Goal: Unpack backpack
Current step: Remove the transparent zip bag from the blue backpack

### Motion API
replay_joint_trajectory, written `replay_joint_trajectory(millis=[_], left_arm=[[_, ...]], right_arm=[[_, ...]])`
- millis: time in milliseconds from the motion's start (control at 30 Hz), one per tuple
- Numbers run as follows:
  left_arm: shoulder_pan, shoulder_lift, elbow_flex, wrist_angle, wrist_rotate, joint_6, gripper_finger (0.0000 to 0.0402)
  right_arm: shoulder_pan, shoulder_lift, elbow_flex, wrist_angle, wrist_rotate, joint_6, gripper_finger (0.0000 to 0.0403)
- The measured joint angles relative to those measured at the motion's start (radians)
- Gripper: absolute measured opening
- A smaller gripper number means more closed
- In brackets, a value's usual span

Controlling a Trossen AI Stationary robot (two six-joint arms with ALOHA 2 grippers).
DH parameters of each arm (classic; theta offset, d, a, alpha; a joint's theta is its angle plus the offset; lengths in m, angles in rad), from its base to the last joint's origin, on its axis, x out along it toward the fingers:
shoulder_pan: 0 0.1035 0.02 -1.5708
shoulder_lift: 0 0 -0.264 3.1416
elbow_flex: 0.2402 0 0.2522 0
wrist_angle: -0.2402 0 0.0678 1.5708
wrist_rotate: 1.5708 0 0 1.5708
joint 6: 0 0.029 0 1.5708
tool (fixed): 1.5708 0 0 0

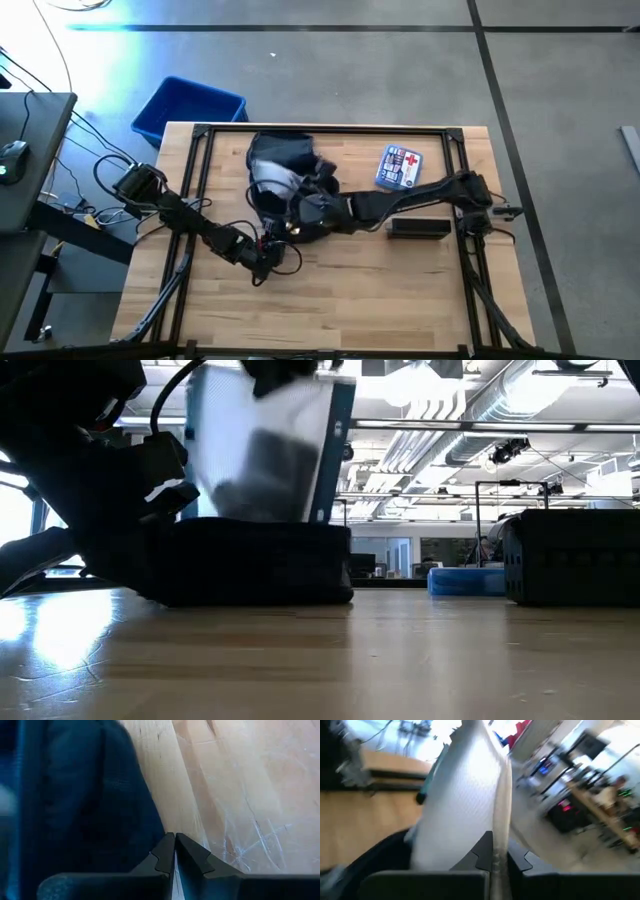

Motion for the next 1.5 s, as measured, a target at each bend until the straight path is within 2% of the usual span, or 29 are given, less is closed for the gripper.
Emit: replay_joint_trajectory(millis=[200, 367, 467, 567, 767, 933, 1033, 1300, 1500], left_arm=[[0.000, 0.000, 0.000, -0.004, 0.000, -0.003, 0.0000], [0.000, 0.000, 0.001, -0.012, -0.006, -0.009, 0.0000], [0.003, 0.000, 0.001, -0.042, -0.043, -0.043, 0.0000], [0.020, 0.000, 0.002, -0.104, -0.103, -0.086, 0.0000], [0.120, -0.001, 0.001, -0.334, -0.239, -0.231, 0.0000], [0.210, -0.002, 0.001, -0.595, -0.297, -0.452, 0.0000], [0.216, -0.014, -0.003, -0.669, -0.313, -0.528, 0.0000], [0.102, -0.107, 0.035, -0.568, -0.315, -0.504, 0.0000], [0.008, -0.135, 0.063, -0.352, -0.306, -0.337, 0.0000]], right_arm=[[0.061, -0.028, 0.190, -0.057, 0.103, -0.174, 0.0000], [0.118, -0.028, 0.304, -0.257, 0.179, -0.151, 0.0000], [0.164, -0.026, 0.359, -0.429, 0.194, -0.054, 0.0000], [0.217, -0.028, 0.380, -0.608, 0.198, 0.112, 0.0000], [0.313, -0.027, 0.345, -0.907, 0.134, 0.494, 0.0000], [0.375, -0.026, 0.290, -1.047, 0.165, 0.684, 0.0000], [0.396, -0.026, 0.287, -1.058, 0.208, 0.699, 0.0000], [0.416, -0.024, 0.346, -1.041, 0.441, 0.616, 0.0000], [0.412, -0.024, 0.435, -1.036, 0.553, 0.511, 0.0000]])
